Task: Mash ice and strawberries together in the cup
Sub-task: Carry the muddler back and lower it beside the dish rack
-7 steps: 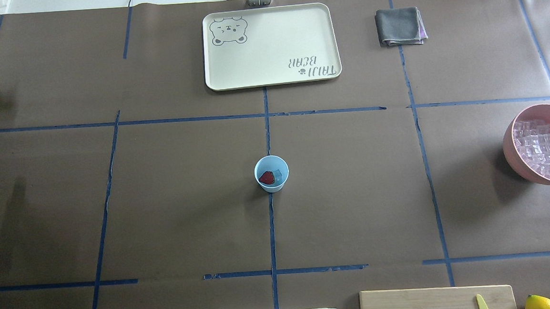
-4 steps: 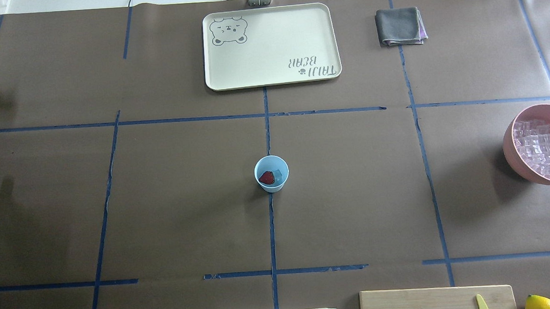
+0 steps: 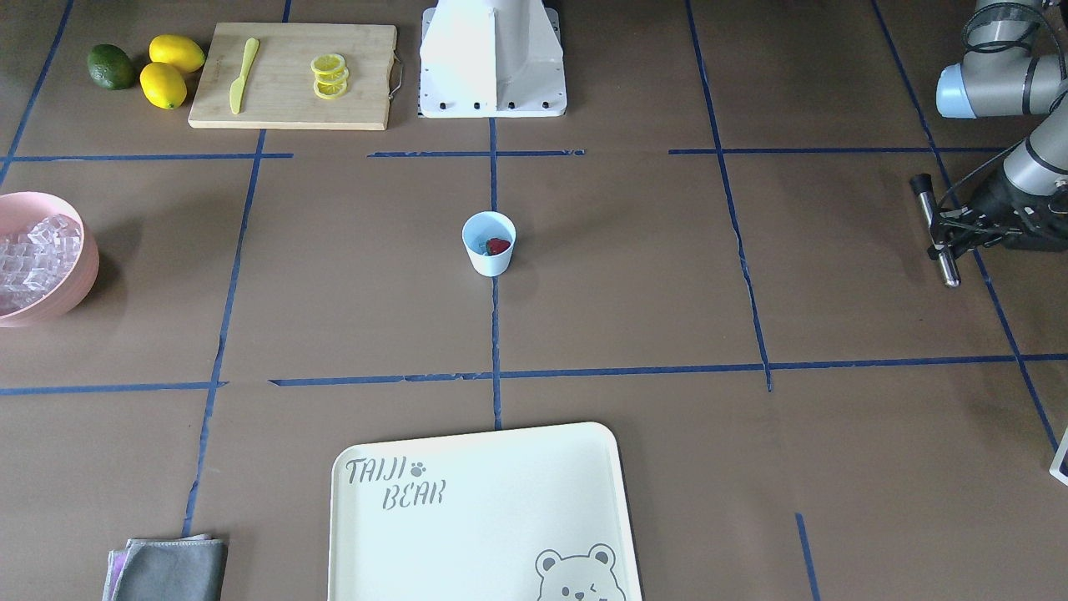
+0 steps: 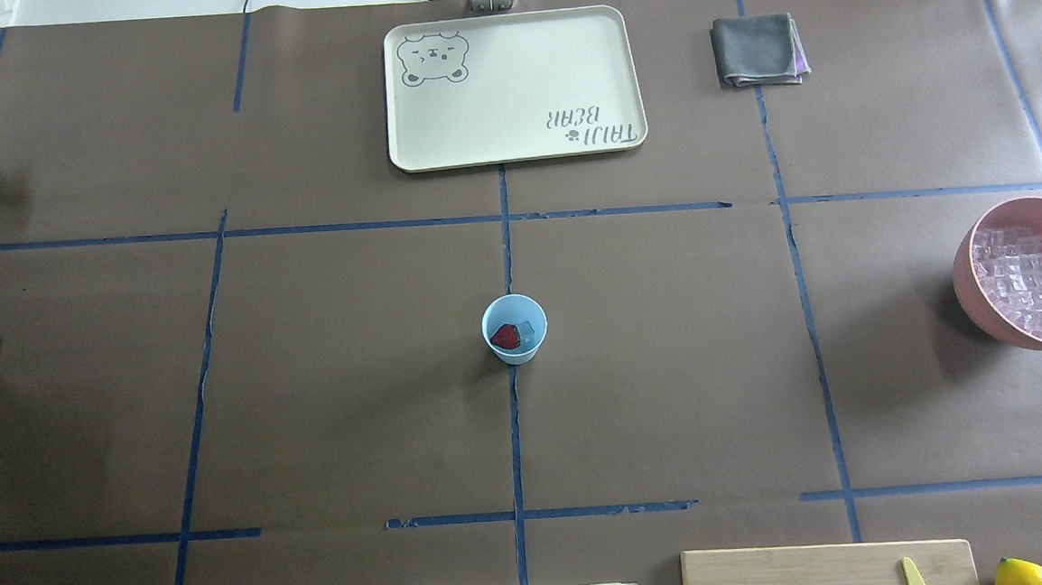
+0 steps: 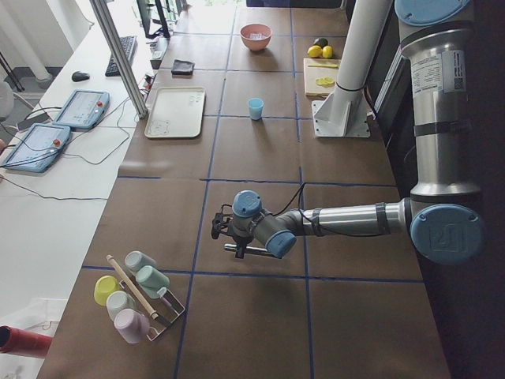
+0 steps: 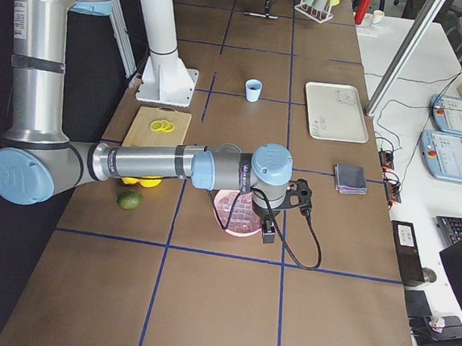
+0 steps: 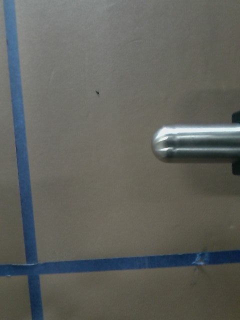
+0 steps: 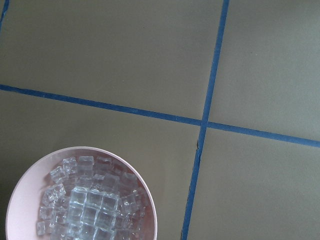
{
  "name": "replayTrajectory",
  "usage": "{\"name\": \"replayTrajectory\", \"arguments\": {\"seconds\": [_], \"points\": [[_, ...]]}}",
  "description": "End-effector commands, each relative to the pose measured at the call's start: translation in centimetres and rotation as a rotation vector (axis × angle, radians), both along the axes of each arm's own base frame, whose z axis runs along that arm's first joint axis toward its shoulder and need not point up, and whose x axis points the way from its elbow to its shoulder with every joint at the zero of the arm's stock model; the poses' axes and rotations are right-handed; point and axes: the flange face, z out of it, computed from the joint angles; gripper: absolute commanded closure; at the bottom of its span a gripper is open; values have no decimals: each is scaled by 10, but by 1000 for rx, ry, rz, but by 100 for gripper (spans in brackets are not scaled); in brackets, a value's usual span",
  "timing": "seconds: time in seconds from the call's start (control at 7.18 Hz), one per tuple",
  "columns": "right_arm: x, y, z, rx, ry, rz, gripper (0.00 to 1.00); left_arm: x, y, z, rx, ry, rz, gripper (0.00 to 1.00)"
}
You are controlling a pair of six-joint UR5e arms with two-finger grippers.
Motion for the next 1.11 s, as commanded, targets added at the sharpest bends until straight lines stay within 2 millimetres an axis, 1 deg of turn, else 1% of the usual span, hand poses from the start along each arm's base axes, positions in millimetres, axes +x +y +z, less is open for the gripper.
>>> {"name": "replayTrajectory", "arguments": {"seconds": [0.0,0.14,0.28,0.42,0.56,0.7,0.84,0.97], "points": [[0,0,0,2,0,-1,0,-2,1,3,-3,-3,-2,89],[-1,0,0,0,0,-2,0,-2,1,3,-2,-3,-1,29],[0,0,2,-3,0,-1,0,-4,1,4,5,-16,-11,0],[-1,0,2,-4,1,-2,0,-7,0,7,20,-43,-33,0],[-1,0,2,-5,0,-1,0,-7,0,5,20,-39,-31,0],[-1,0,3,-8,1,-1,0,-11,-6,-2,20,-22,-37,0],[0,0,3,-8,0,0,0,-21,-4,-5,-26,42,0,0],[0,1,3,-10,-2,1,0,-48,-10,-7,-14,61,26,0]]}}
